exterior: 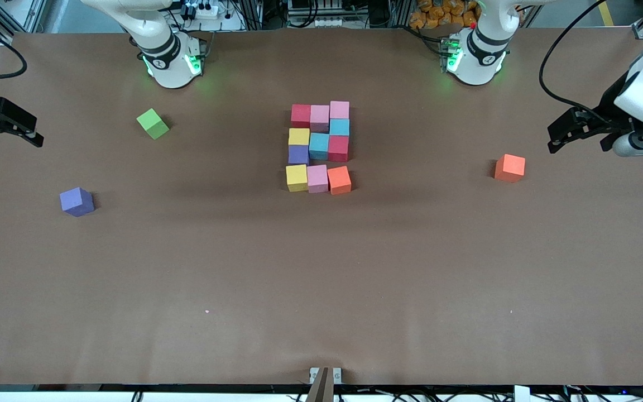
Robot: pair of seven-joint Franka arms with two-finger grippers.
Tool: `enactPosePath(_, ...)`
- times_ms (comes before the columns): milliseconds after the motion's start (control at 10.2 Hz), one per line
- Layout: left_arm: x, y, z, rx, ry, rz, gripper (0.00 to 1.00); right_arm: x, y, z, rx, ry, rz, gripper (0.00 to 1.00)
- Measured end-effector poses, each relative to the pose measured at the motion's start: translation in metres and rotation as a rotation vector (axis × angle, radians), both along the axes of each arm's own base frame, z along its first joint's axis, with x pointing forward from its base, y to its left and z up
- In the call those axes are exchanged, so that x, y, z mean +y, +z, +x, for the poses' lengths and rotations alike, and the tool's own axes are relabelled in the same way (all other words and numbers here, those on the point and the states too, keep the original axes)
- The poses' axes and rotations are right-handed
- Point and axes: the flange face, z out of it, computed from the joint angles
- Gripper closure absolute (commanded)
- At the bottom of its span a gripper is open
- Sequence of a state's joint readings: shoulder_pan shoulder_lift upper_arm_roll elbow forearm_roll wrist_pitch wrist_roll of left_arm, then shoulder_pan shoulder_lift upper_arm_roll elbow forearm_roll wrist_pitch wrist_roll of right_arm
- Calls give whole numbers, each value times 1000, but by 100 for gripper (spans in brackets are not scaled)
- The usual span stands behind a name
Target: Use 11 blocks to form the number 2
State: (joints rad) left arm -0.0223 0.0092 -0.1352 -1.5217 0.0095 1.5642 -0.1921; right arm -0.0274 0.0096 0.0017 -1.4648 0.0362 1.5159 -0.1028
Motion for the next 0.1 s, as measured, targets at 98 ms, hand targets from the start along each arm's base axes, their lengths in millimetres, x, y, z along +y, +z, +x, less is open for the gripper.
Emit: enactPosePath(98, 0, -1, -1, 9, -4, 0, 0, -2, 0, 0, 0, -4, 0, 0)
